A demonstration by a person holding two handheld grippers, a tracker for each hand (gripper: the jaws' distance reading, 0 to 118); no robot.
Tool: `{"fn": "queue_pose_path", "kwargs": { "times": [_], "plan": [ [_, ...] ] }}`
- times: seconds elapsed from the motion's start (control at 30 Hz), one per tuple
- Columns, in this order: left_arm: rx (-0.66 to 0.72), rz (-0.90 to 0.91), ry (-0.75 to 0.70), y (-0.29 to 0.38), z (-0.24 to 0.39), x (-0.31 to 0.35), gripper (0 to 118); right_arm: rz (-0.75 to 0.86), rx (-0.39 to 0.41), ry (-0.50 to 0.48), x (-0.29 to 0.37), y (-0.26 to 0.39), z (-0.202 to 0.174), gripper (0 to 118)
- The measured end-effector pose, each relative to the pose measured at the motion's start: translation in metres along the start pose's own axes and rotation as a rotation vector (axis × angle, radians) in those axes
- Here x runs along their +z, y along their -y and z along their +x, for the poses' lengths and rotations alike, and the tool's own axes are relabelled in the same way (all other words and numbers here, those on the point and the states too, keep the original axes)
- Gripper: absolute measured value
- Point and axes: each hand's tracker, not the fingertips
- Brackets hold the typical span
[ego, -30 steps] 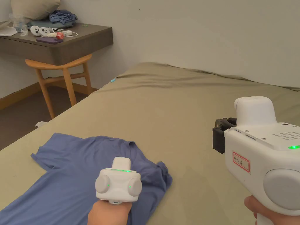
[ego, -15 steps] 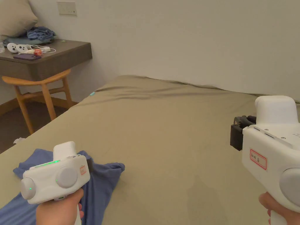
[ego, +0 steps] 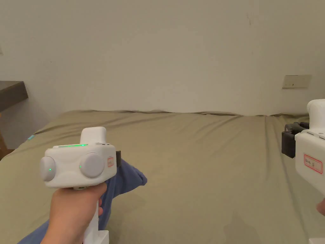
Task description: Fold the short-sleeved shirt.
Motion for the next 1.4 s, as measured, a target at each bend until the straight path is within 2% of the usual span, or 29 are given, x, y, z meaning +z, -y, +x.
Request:
{"fn": "queue_pose_path", "kwargs": {
  "times": [0.1, 0.2, 0.47, 0.67, 0.83, 0.93, 0.97, 1.0, 1.03, 1.07, 1.2, 1.27, 1.33, 1.4],
  "plan": [
    [-0.109, -0.009, 0.072, -0.002, 0.077, -0.013, 5, 0.006, 0.005, 0.082, 0.024, 0.000, 0.049, 3],
    [-0.114, -0.079, 0.242, 0.006, 0.154, -0.025, 5, -0.007, -0.002, 0.149, 0.045, 0.003, 0.094, 3],
    [-0.314, -0.212, 0.443, 0.061, 0.363, -0.039, 5, -0.036, -0.036, 0.343, 0.102, 0.018, 0.191, 3],
    [-0.427, -0.398, 0.459, 0.159, 0.440, -0.059, 5, -0.050, -0.067, 0.403, 0.124, 0.035, 0.223, 3],
    [-0.504, -0.607, 0.402, 0.256, 0.464, -0.093, 5, -0.092, -0.055, 0.389, 0.117, 0.053, 0.227, 3],
    [-0.509, -0.601, 0.372, 0.273, 0.463, -0.100, 5, -0.102, -0.060, 0.380, 0.110, 0.057, 0.232, 3],
    [-0.473, -0.579, 0.369, 0.272, 0.458, -0.098, 14, -0.100, -0.066, 0.374, 0.109, 0.058, 0.233, 3],
    [-0.449, -0.543, 0.371, 0.267, 0.456, -0.099, 50, -0.099, -0.070, 0.372, 0.108, 0.058, 0.233, 3],
    [-0.452, -0.540, 0.367, 0.262, 0.456, -0.101, 99, -0.096, -0.076, 0.367, 0.107, 0.057, 0.233, 3],
    [-0.444, -0.542, 0.375, 0.255, 0.453, -0.101, 118, -0.092, -0.083, 0.358, 0.107, 0.058, 0.233, 3],
    [-0.215, -0.389, 0.594, 0.155, 0.400, -0.057, 116, -0.047, -0.110, 0.319, 0.105, 0.056, 0.227, 3],
    [-0.207, -0.166, 0.581, 0.102, 0.350, -0.022, 117, 0.001, -0.138, 0.272, 0.106, 0.053, 0.220, 3],
    [-0.210, 0.040, 0.490, 0.059, 0.288, 0.025, 118, 0.041, -0.140, 0.236, 0.107, 0.050, 0.206, 3],
    [-0.234, 0.171, 0.361, 0.039, 0.231, 0.064, 118, 0.063, -0.127, 0.193, 0.106, 0.051, 0.191, 3]
  ]
}}
